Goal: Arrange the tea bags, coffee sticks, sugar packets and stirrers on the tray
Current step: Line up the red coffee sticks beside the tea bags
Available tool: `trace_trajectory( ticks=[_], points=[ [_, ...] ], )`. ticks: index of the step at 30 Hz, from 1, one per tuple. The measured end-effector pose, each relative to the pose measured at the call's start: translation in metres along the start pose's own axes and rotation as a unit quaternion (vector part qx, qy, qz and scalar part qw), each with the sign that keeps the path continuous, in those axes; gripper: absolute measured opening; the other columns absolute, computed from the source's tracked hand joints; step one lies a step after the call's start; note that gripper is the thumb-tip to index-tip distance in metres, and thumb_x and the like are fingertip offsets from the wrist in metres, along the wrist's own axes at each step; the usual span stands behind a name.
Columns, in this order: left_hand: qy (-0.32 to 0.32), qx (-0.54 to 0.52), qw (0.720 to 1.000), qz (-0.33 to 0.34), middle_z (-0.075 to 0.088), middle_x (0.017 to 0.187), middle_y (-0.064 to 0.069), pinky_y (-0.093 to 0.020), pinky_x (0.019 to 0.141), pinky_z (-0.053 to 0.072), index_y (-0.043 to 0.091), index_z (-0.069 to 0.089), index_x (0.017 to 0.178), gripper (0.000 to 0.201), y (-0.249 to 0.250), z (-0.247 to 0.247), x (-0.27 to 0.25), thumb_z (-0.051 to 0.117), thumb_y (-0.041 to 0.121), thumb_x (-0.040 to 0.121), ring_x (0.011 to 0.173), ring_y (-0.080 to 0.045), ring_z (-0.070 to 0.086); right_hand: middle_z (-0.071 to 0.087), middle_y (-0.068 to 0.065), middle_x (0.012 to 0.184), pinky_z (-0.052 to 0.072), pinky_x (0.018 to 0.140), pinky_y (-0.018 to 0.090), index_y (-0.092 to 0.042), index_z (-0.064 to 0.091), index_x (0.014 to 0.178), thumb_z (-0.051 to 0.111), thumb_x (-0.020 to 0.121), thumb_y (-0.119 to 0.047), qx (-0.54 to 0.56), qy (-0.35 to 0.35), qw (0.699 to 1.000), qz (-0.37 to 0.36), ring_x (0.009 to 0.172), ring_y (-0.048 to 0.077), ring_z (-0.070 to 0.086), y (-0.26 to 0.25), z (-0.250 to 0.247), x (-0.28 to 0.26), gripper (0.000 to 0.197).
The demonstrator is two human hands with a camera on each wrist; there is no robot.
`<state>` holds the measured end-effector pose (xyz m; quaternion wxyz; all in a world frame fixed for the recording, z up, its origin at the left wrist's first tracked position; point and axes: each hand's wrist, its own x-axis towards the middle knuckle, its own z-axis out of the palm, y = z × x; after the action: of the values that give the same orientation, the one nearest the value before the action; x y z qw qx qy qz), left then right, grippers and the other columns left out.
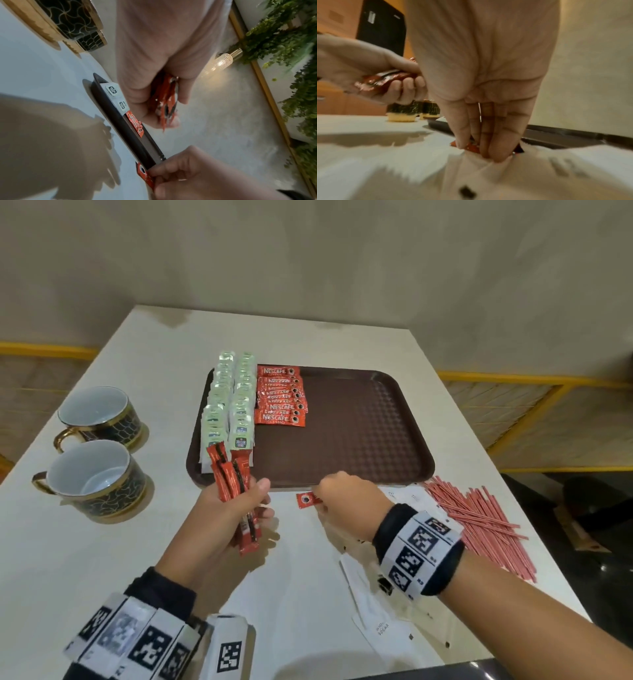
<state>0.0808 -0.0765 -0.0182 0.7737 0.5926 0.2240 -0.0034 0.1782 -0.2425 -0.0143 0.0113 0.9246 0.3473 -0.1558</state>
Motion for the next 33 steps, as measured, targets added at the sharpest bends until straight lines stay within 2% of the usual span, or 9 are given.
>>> trace_trajectory(
  ticks=[6, 10, 13, 17, 20, 25, 28, 30, 33],
  points=[
    [0.002, -0.043, 0.997, -0.065, 0.045, 0.058, 0.001, -0.029, 0.066, 0.048, 0.014, 0.048, 0.079, 0.033, 0.005, 0.006, -0.003, 0.064, 0.043, 0.08, 0.05, -0.011, 0.047, 0.054, 0.007, 0.094, 0.036, 0.061, 0.034, -0.01, 0.056, 0.088, 0.047, 0.094, -0.005, -0.064, 0.013, 0.994, -0.093, 0.088, 0.03, 0.06, -0.019, 0.003, -0.002, 0.012],
    [-0.026, -0.145, 0.981, -0.13, 0.047, 0.064, -0.002, -0.022, 0.05, 0.052, 0.011, 0.049, 0.091, 0.018, 0.01, 0.008, 0.0, 0.056, 0.027, 0.094, 0.05, -0.011, 0.048, 0.048, 0.004, 0.097, 0.039, 0.061, 0.036, -0.008, 0.062, 0.102, 0.05, 0.094, -0.008, -0.045, 0.028, 0.991, -0.126, 0.093, 0.027, 0.055, -0.015, 0.003, 0.008, 0.014],
    [-0.039, -0.188, 0.97, -0.147, 0.051, 0.068, -0.004, -0.023, 0.052, 0.054, 0.007, 0.053, 0.099, 0.011, 0.011, 0.008, 0.001, 0.053, 0.017, 0.094, 0.057, -0.013, 0.05, 0.053, 0.008, 0.105, 0.042, 0.066, 0.037, -0.008, 0.061, 0.106, 0.05, 0.094, -0.007, -0.031, 0.001, 0.988, -0.153, 0.097, 0.028, 0.053, -0.013, 0.008, 0.015, 0.016],
    [-0.035, -0.102, 0.988, -0.108, 0.055, 0.072, -0.005, -0.025, 0.058, 0.053, 0.007, 0.055, 0.104, 0.021, 0.007, 0.008, 0.003, 0.061, 0.017, 0.086, 0.064, -0.015, 0.054, 0.061, 0.009, 0.099, 0.043, 0.069, 0.035, -0.011, 0.059, 0.094, 0.057, 0.09, -0.01, -0.002, -0.035, 0.989, -0.147, 0.089, 0.03, 0.058, -0.006, 0.006, 0.02, 0.005],
    [-0.004, -0.01, 0.997, -0.078, 0.059, 0.076, -0.007, -0.029, 0.065, 0.048, 0.01, 0.059, 0.099, 0.016, 0.005, 0.006, 0.003, 0.066, 0.017, 0.086, 0.072, -0.018, 0.056, 0.062, 0.007, 0.086, 0.051, 0.068, 0.039, -0.019, 0.05, 0.081, 0.06, 0.082, -0.006, 0.136, -0.036, 0.981, -0.135, 0.077, 0.029, 0.059, 0.006, 0.003, 0.02, 0.016],
    [0.025, 0.049, 0.998, -0.044, 0.069, 0.085, -0.011, -0.03, 0.07, 0.048, 0.003, 0.067, 0.102, 0.035, 0.006, 0.0, 0.004, 0.074, 0.021, 0.072, 0.08, -0.02, 0.063, 0.065, -0.001, 0.067, 0.047, 0.065, 0.019, -0.011, 0.067, 0.082, 0.079, 0.073, -0.002, 0.443, 0.044, 0.893, -0.058, 0.06, 0.008, 0.058, 0.025, -0.017, 0.019, 0.017],
    [0.022, 0.072, 0.997, -0.025, 0.072, 0.081, -0.011, -0.026, 0.063, 0.05, 0.003, 0.069, 0.097, 0.031, 0.008, -0.001, 0.006, 0.076, 0.022, 0.073, 0.074, -0.017, 0.066, 0.063, 0.002, 0.065, 0.046, 0.07, 0.03, -0.008, 0.07, 0.078, 0.083, 0.07, -0.004, 0.584, 0.048, 0.811, -0.007, 0.062, 0.014, 0.056, 0.03, -0.026, 0.02, 0.017],
    [0.029, 0.097, 0.995, -0.011, 0.072, 0.079, -0.011, -0.022, 0.054, 0.049, 0.006, 0.069, 0.093, 0.029, 0.008, -0.001, 0.009, 0.074, 0.029, 0.077, 0.066, -0.013, 0.064, 0.061, -0.002, 0.06, 0.043, 0.067, 0.035, -0.009, 0.068, 0.079, 0.082, 0.071, -0.006, 0.618, 0.023, 0.786, 0.009, 0.058, 0.014, 0.054, 0.026, -0.031, 0.018, 0.017],
    [0.028, 0.091, 0.995, -0.011, 0.072, 0.081, -0.008, -0.022, 0.049, 0.046, 0.009, 0.068, 0.094, 0.038, 0.012, 0.0, 0.014, 0.064, 0.044, 0.08, 0.058, -0.011, 0.06, 0.067, 0.003, 0.068, 0.04, 0.056, 0.027, -0.011, 0.065, 0.081, 0.077, 0.078, -0.009, 0.639, -0.008, 0.769, 0.023, 0.056, 0.011, 0.055, 0.018, -0.037, 0.015, 0.013]
  ],
)
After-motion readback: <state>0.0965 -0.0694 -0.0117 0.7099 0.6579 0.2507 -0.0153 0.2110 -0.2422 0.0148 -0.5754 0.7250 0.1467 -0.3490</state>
